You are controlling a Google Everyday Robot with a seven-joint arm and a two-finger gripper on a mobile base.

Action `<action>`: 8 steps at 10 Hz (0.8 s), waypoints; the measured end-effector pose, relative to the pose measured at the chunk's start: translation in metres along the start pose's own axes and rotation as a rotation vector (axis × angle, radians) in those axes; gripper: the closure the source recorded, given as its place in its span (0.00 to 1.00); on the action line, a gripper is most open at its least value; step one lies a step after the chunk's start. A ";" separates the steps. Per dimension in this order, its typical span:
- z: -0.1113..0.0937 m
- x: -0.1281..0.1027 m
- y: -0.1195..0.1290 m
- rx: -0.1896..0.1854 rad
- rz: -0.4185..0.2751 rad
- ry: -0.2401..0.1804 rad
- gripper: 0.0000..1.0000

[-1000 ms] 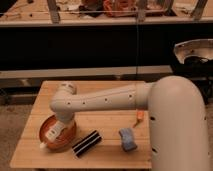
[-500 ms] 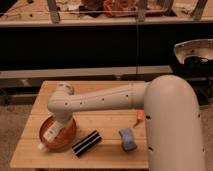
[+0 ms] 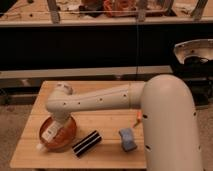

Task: Place the bottle in the ceramic bowl

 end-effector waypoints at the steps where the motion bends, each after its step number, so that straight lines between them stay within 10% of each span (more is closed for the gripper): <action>1: 0.001 0.000 -0.001 0.002 -0.002 0.000 0.79; 8: 0.002 -0.002 -0.002 0.011 -0.013 0.001 0.59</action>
